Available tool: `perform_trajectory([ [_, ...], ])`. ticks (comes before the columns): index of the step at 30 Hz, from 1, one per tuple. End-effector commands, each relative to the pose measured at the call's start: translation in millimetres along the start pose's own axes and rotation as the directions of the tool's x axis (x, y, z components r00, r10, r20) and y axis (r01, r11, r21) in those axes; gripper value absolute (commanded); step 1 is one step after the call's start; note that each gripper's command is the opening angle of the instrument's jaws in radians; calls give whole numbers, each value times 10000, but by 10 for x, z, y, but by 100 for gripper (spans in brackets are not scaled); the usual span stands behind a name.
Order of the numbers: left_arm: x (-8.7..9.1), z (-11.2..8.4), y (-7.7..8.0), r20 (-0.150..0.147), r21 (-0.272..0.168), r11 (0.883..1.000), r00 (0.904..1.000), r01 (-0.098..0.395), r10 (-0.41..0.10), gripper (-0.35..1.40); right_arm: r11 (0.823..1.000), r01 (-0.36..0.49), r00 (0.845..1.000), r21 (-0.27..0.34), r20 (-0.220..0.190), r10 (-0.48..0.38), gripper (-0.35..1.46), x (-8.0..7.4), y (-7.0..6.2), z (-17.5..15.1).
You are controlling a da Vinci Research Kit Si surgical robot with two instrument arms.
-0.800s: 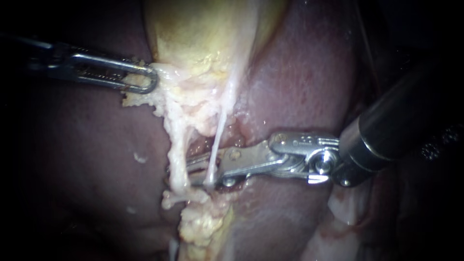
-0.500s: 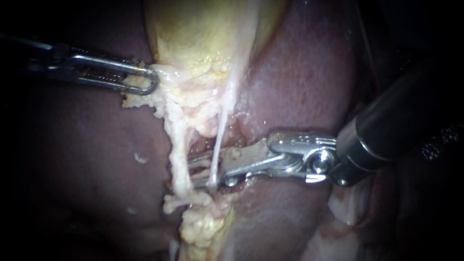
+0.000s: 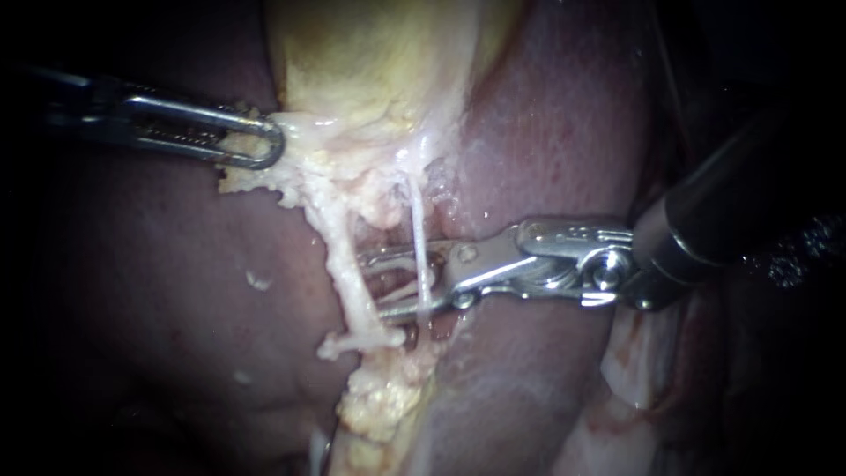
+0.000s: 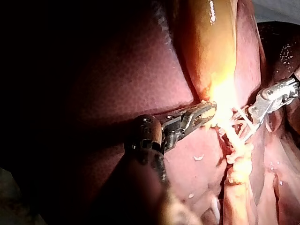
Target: Clipping second clip left tube
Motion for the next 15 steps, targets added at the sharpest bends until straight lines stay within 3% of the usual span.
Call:
perform_trajectory([
  [1, 0, -1, 0, 7, -16, 10000, 10000, 4, -4, -35, 10000, -28, 10000, -43, -8, 28, 35, 2, 0, -8],
  [7, 0, -2, 0, 12, -23, 10000, 10000, 3, -3, -35, 9999, -135, 9999, -86, -73, 135, 34, 12, 3, -49],
  [15, 0, -3, -1, 17, -30, 10000, 10000, 1, 0, -35, 9998, -197, 9998, 64, -75, 197, 34, 15, -2, -87],
])
